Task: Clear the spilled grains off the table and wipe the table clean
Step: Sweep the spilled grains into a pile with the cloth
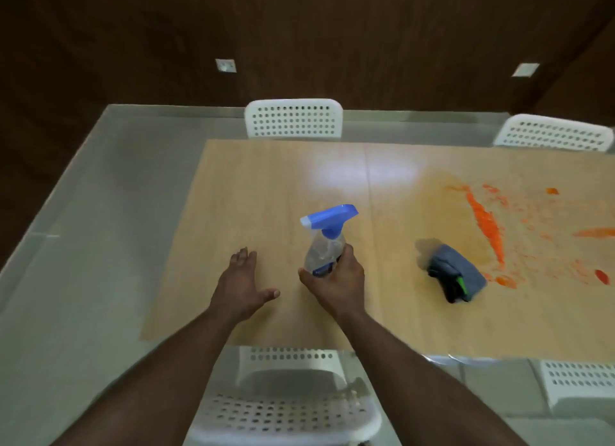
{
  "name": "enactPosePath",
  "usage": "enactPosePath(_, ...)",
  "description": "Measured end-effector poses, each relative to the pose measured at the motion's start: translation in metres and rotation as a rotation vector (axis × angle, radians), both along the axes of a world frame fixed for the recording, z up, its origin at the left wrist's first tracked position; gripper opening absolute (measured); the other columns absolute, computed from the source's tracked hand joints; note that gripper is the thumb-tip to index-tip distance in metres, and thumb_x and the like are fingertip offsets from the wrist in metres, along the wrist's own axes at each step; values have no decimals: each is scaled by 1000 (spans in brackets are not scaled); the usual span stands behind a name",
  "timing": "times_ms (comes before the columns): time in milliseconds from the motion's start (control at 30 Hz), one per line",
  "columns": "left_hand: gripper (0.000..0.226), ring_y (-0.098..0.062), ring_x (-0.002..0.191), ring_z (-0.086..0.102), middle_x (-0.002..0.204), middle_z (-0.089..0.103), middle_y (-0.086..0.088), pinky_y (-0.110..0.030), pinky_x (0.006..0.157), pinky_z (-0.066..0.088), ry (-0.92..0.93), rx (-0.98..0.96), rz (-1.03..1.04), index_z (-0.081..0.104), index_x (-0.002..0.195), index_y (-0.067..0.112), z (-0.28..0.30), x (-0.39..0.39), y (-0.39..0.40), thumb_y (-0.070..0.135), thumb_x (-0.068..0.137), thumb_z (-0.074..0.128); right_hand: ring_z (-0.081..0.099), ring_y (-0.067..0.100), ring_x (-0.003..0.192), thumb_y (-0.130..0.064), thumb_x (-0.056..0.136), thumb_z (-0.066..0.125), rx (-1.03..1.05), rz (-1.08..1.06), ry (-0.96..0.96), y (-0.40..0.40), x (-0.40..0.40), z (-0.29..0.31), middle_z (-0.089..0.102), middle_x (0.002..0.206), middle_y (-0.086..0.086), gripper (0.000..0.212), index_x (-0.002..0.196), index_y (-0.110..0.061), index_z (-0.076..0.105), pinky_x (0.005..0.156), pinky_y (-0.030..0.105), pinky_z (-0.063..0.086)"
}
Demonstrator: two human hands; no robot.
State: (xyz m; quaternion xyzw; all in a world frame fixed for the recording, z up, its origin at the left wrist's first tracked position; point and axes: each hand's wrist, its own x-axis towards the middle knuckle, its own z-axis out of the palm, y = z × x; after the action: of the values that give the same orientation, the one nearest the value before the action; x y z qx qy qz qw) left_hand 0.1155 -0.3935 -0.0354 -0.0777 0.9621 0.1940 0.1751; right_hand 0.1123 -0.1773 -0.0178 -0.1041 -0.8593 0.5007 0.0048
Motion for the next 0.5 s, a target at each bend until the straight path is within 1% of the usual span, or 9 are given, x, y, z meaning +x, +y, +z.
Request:
enactPosePath(67,124,-25,163,1,177,0,-9,-41,130,20,1,-27,27,11,168,13,-1,-11,-42,68,80,78,64,10,91,-40,62,95,6,53,3,-43,-28,-2,64,100,-18,69,113,-30,50,77,26,50)
enactPosePath(100,125,-25,163,0,177,-1,-8,-41,130,19,-3,-39,11,10,168,14,0,-13,-43,69,79,78,64,10,91,-39,62,95,3,63,4,-45,-33,-2,64,100,-18,68,112,-29,50,76,26,50)
enactPosePath(200,129,-27,163,-2,177,-4,-8,-42,131,17,5,-54,48,7,168,14,-7,-29,-91,70,77,79,64,7,92,-40,63,95,-14,151,8,-103,-70,-6,64,103,-17,70,117,-27,52,77,23,52)
enactPosePath(267,132,-27,163,-3,176,-5,-9,-42,131,16,7,-71,39,7,168,14,-11,-36,-105,71,75,80,63,2,91,-39,64,95,-21,214,8,-122,-86,-5,63,102,-17,69,116,-28,50,75,18,49)
enactPosePath(367,138,-26,163,-5,176,-6,-8,-42,131,14,-13,-54,48,5,169,14,-21,-43,-128,75,71,80,60,-2,85,-40,65,95,28,332,-12,-152,-108,-7,60,96,-19,68,112,-25,49,66,12,42)
enactPosePath(500,140,-23,163,-6,177,-6,-6,-43,131,11,4,-30,50,7,169,16,-29,-43,-137,80,67,78,60,-1,86,-40,65,95,72,464,-31,-173,-124,-11,60,97,-19,68,115,-23,51,66,13,42)
